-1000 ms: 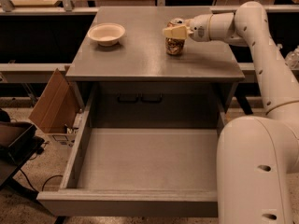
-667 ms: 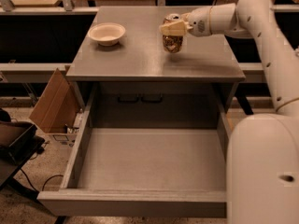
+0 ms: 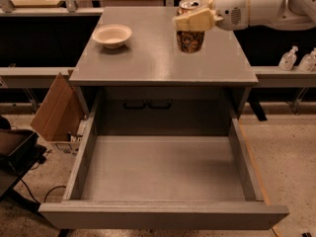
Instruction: Place orange can into top drawer
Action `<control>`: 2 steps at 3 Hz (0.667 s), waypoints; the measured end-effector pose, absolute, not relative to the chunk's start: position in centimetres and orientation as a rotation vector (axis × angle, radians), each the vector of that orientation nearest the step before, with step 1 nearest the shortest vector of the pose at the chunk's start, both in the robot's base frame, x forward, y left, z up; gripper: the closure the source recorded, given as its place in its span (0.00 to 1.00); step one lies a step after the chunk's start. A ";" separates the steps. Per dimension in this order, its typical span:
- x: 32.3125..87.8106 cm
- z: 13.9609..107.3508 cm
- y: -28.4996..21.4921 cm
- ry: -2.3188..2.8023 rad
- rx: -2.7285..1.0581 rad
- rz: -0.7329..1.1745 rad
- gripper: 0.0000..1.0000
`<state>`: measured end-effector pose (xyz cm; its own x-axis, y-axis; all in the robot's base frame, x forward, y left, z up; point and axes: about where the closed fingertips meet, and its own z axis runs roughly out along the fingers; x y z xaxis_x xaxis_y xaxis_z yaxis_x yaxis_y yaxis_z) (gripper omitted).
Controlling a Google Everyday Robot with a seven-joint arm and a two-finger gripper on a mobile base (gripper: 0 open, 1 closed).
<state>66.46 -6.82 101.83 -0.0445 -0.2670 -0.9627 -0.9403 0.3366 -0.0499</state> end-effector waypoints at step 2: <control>57.3 100.1 -7.5 1.546 -1.087 0.753 1.00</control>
Offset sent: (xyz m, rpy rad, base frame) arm -0.1635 0.0285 -0.2008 -0.1084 0.2569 -0.0285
